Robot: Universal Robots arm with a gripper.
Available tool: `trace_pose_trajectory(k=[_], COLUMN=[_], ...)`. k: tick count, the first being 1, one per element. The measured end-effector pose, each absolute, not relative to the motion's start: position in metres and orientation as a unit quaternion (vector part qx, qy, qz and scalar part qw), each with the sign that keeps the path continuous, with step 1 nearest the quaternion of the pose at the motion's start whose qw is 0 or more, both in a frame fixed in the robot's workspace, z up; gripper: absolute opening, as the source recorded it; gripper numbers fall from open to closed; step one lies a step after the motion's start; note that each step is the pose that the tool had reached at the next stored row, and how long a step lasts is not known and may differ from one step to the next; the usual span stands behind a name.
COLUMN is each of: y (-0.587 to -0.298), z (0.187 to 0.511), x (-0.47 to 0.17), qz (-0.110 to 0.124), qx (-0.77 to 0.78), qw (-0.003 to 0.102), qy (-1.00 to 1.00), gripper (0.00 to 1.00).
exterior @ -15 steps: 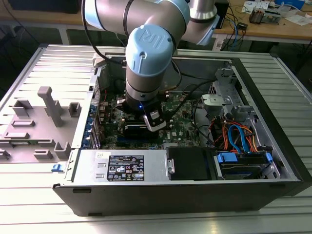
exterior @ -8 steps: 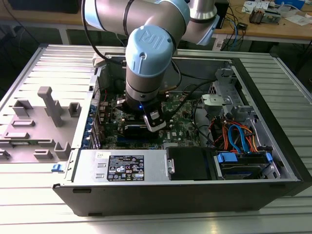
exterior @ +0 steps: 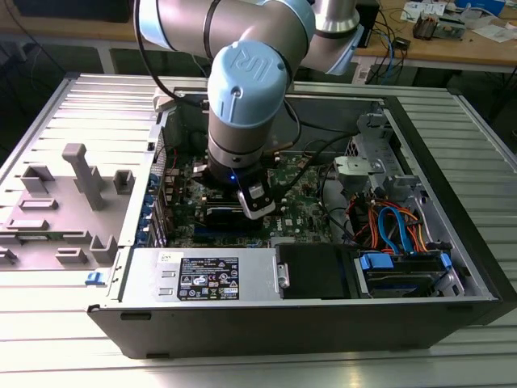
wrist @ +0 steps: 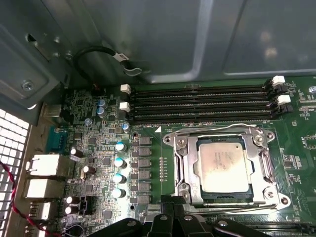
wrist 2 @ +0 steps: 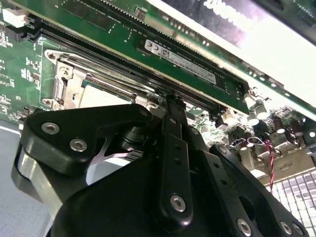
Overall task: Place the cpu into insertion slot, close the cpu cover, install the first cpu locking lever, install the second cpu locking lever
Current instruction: 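Install the second cpu locking lever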
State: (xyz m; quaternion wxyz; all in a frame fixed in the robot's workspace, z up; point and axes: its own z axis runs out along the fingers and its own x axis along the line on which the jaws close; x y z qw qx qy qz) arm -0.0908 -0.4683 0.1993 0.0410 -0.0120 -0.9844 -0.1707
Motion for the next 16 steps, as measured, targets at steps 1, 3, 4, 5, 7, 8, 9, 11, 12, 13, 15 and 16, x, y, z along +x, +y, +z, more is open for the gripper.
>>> trace_pose_trajectory(k=[1, 3, 4, 5, 7, 8, 9, 11, 12, 13, 15, 16], y=[-0.468, -0.468, -0.468, -0.468, -0.468, -0.468, -0.468, -0.468, -0.468, -0.468, -0.468, -0.468], z=[0.201, 0.204, 0.206, 0.208, 0.211, 0.213, 0.216, 0.217, 0.217, 0.217, 0.218, 0.218], x=[-0.091, -0.091, -0.091, -0.091, -0.091, -0.091, -0.091, -0.091, -0.091, -0.091, -0.091, -0.091], qz=[-0.171, -0.171, -0.171, -0.171, -0.171, -0.171, -0.171, -0.171, -0.171, -0.171, -0.171, -0.171], qx=[-0.012, -0.012, -0.012, -0.012, -0.012, -0.012, -0.012, -0.012, -0.012, -0.012, -0.012, -0.012], qw=[0.041, 0.041, 0.041, 0.041, 0.041, 0.041, 0.041, 0.041, 0.041, 0.041, 0.041, 0.041], qy=[-0.984, -0.984, -0.984, -0.984, -0.984, -0.984, -0.984, -0.984, -0.984, -0.984, -0.984, -0.984], gripper=[0.11, 0.11, 0.11, 0.11, 0.11, 0.11, 0.11, 0.11, 0.11, 0.11, 0.11, 0.11])
